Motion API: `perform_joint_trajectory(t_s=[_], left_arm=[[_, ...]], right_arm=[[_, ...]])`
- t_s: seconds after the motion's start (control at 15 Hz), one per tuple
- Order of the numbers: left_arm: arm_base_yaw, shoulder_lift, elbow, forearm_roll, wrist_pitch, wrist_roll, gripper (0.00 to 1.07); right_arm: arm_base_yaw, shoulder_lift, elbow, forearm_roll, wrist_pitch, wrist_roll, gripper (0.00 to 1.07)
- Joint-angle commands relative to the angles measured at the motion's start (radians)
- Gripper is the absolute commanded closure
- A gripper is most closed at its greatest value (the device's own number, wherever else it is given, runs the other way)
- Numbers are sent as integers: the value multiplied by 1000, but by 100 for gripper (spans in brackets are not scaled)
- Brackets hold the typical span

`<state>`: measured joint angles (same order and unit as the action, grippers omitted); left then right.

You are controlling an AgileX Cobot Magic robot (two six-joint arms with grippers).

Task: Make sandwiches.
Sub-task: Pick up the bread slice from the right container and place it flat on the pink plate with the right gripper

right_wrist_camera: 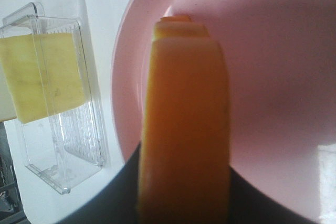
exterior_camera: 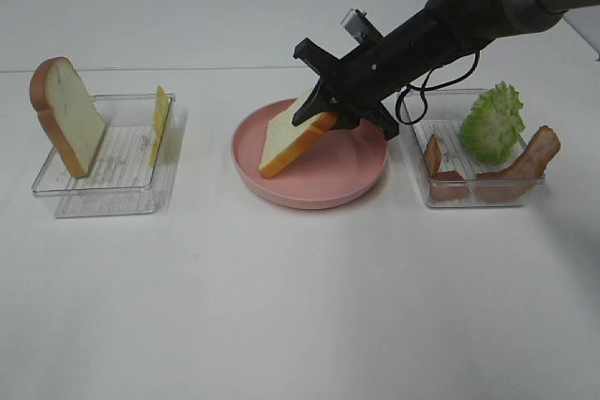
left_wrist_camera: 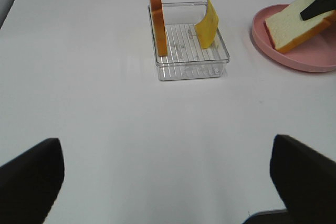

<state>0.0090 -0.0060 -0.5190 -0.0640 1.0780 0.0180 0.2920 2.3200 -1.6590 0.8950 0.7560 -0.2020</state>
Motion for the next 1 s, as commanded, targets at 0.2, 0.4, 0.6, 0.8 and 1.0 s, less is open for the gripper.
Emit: perform_joint_trajectory(t_s=[0.2,0.4,0.6,0.8,1.0], left_arm=[[1,-17,3,-3,-8,-1,6],[1,-17,3,-3,-8,-1,6],[1,-17,3,-3,-8,-1,6],[1,-17,3,-3,-8,-1,6],[1,-17,3,-3,-8,-1,6]], right_arm=[[0,-22,2,-45,37,-1,36],[0,-39,2,-50,43,-1,31],[0,-67,2,-107,43,5,31],[0,-114,-22,-288,57,87,31],[0,-138,-120,-466,155,173,31]])
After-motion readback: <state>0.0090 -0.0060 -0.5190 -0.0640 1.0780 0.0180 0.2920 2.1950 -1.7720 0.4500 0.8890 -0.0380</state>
